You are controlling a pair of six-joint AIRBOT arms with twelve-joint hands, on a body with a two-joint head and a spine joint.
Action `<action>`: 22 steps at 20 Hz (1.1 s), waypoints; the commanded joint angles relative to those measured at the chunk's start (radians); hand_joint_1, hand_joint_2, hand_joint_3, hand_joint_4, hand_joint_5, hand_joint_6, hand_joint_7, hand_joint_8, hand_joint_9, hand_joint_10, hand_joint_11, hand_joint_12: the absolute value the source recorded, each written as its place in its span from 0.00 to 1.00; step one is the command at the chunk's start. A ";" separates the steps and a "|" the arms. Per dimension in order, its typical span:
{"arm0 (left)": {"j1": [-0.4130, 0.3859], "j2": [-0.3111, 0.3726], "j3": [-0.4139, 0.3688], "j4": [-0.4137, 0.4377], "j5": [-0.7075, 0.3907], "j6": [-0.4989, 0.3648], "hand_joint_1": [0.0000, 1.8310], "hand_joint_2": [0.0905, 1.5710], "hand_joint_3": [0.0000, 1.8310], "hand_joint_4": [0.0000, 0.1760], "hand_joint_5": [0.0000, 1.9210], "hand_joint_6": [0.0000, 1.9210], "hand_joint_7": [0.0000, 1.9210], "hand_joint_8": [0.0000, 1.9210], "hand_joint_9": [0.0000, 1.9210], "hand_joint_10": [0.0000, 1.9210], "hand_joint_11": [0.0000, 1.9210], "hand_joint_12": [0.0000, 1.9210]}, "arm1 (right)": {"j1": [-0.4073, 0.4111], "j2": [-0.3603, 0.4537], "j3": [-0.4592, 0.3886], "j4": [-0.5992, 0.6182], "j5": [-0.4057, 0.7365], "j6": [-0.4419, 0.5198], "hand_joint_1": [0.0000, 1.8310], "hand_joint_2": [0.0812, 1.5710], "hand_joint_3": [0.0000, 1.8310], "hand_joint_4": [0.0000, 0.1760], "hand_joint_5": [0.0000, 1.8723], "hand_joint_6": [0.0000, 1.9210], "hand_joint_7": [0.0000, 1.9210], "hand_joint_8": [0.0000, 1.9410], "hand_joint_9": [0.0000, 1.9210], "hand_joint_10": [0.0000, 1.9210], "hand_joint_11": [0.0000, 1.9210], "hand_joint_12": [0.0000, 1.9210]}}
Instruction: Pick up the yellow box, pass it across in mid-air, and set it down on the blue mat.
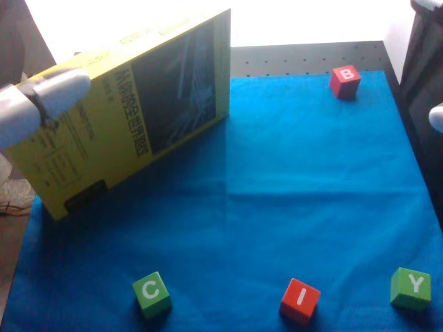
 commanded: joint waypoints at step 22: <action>-0.071 -0.048 0.033 0.173 -0.095 -0.115 0.69 0.75 0.00 0.00 0.61 1.00 0.73 1.00 0.80 1.00 0.84 1.00 | 0.087 -0.039 0.014 -0.043 0.181 -0.003 0.31 0.80 0.00 0.06 0.00 0.00 0.00 0.00 0.00 0.00 0.00 0.00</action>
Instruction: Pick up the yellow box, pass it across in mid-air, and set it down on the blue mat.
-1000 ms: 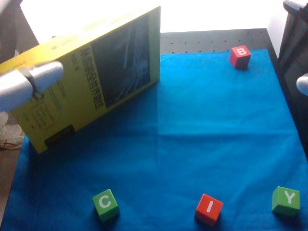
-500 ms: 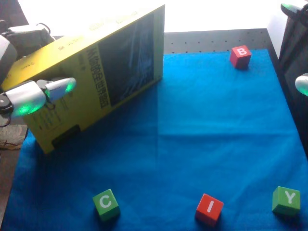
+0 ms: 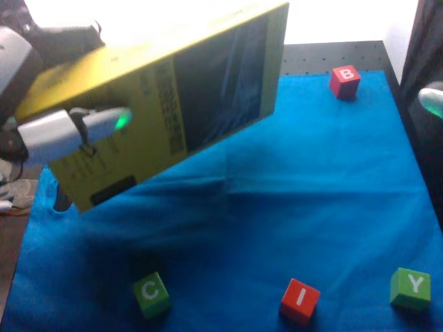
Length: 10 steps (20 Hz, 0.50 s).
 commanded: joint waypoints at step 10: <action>-0.138 -0.048 0.021 0.229 -0.020 -0.030 0.65 0.75 0.00 0.00 0.60 1.00 0.73 1.00 0.81 1.00 0.85 1.00 | 0.288 -0.175 0.107 -0.125 -0.148 -0.003 0.37 0.71 0.00 0.28 0.00 0.00 0.00 0.00 0.00 0.00 0.00 0.00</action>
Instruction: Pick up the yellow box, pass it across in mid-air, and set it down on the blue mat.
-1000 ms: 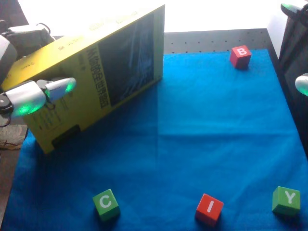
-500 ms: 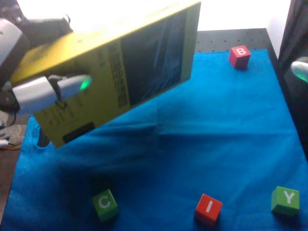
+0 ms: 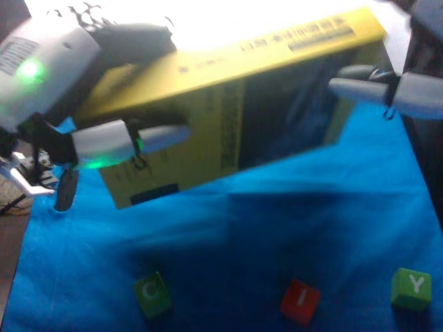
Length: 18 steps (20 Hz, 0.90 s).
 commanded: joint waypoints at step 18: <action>-0.027 0.022 -0.001 -0.011 -0.223 -0.021 0.63 0.78 0.00 0.47 0.57 1.00 0.70 0.99 0.23 0.72 0.16 0.92 | 0.084 -0.031 0.082 0.044 -0.093 -0.003 0.78 0.76 0.00 0.00 0.64 1.00 0.73 1.00 0.80 1.00 0.85 1.00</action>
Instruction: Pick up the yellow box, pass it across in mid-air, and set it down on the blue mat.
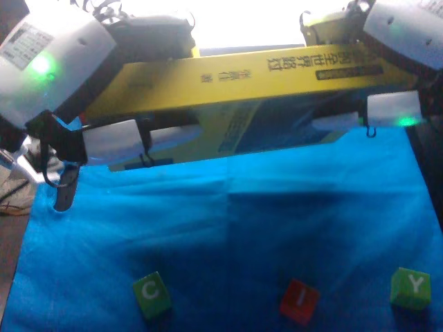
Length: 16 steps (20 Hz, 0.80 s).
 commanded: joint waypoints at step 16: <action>0.219 0.126 -0.040 -0.361 -0.348 0.000 0.15 0.77 0.00 0.82 0.01 0.00 0.00 0.00 0.00 0.00 0.00 0.00 | -0.101 0.260 -0.179 0.078 0.195 -0.037 0.88 0.73 0.00 0.00 0.58 1.00 0.70 1.00 0.77 1.00 0.82 1.00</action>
